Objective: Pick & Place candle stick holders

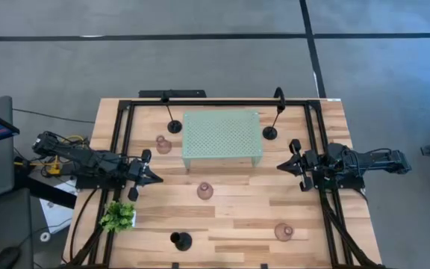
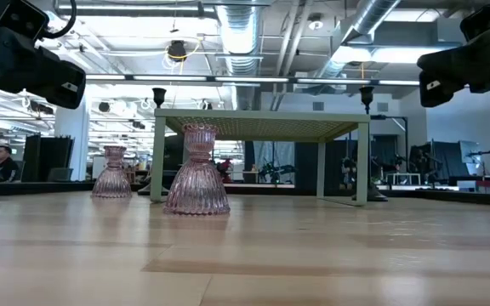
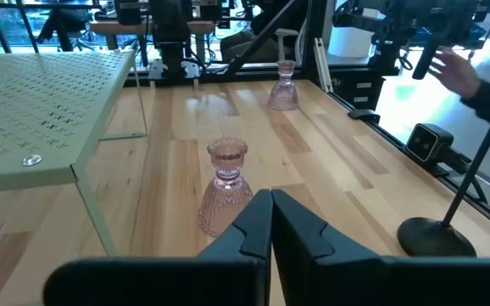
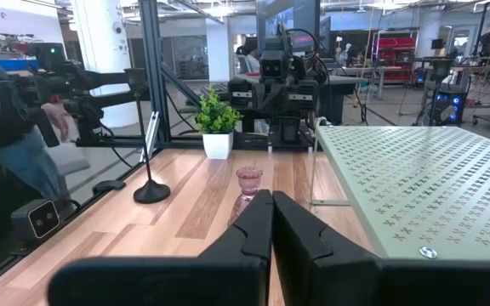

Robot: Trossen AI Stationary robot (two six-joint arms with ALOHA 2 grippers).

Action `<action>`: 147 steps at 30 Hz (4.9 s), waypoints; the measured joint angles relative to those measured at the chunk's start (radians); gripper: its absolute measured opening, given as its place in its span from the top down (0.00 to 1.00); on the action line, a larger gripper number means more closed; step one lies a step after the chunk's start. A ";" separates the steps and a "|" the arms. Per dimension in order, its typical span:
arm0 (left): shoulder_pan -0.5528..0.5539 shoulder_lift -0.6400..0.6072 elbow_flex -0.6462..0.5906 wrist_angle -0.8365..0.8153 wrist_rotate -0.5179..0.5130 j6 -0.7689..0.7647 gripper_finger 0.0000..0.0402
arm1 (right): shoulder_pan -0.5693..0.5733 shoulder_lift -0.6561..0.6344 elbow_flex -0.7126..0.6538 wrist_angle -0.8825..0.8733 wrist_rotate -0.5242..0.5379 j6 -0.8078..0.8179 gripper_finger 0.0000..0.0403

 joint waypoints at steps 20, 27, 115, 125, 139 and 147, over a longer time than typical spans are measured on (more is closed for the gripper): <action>0.000 0.000 0.000 0.010 -0.004 0.000 0.98 | 0.000 0.000 0.000 0.004 0.000 0.000 1.00; 0.000 0.000 0.000 0.020 -0.004 0.000 0.98 | 0.000 0.000 0.000 0.005 0.000 0.000 1.00; 0.000 0.000 0.000 0.051 -0.208 0.004 0.98 | -0.257 0.514 0.040 0.391 0.722 -0.015 0.49; 0.000 0.000 0.000 0.051 -0.208 0.004 0.98 | -0.318 0.666 0.041 0.539 0.692 0.001 0.59; 0.000 0.000 0.000 0.051 -0.208 0.004 0.98 | -0.404 0.889 0.042 0.783 0.667 0.028 0.63; 0.000 0.000 0.000 0.051 -0.208 0.004 0.98 | -0.425 0.986 0.042 0.885 0.671 0.030 0.77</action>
